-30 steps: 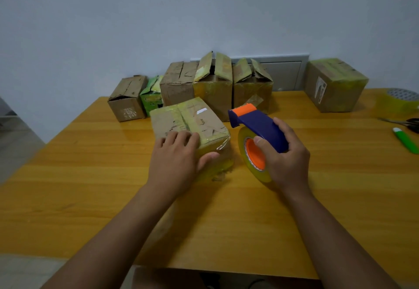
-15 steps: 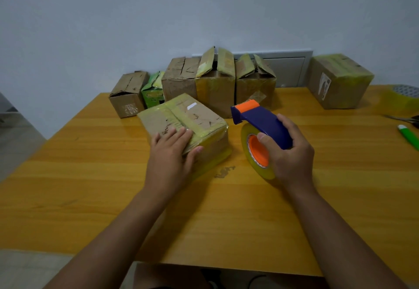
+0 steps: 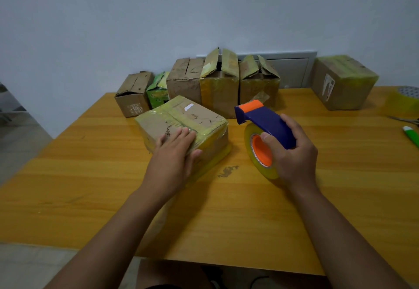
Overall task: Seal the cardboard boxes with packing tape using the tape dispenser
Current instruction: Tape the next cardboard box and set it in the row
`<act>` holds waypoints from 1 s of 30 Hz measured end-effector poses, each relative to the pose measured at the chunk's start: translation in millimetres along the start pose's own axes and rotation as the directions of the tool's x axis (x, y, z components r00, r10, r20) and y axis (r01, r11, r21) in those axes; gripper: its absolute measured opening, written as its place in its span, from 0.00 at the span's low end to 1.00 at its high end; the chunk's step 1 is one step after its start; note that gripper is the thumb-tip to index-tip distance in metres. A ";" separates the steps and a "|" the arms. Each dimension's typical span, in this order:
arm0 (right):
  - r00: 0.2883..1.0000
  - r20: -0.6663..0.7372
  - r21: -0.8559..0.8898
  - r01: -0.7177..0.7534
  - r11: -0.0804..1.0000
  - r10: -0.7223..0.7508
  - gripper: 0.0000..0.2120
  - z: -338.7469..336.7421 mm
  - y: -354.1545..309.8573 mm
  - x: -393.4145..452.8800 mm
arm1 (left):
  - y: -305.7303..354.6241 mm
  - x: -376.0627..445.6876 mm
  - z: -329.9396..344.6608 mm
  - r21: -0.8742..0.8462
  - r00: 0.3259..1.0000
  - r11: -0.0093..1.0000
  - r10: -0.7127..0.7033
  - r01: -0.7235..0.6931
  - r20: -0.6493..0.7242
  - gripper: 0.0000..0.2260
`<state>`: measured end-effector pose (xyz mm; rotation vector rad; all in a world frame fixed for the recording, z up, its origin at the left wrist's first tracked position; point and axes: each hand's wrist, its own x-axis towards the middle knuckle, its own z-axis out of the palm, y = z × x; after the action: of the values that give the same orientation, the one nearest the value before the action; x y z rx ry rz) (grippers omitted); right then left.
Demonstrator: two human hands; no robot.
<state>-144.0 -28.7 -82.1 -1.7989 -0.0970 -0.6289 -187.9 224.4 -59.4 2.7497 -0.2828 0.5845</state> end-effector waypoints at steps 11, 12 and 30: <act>1.000 -0.003 -0.002 -0.005 1.000 0.005 0.32 -1.1 -0.8 -0.3 | -13.2 -12.3 1.2 -0.147 0.993 0.986 0.060 -0.075 -0.102 0.23; 1.000 -0.003 0.001 -0.005 1.000 0.005 0.32 -1.1 -1.0 -0.3 | -14.1 -12.6 0.8 -0.153 0.994 0.985 0.065 -0.078 -0.085 0.24; 1.000 0.004 -0.005 0.014 1.000 -0.014 0.29 -0.5 2.1 -0.4 | -39.9 -2.7 -30.5 -0.163 0.957 0.977 0.170 -0.134 0.233 0.24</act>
<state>-143.7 -29.8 -84.1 -1.8051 -0.1106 -0.6361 -191.3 272.3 -44.6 2.6717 -0.5768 0.2444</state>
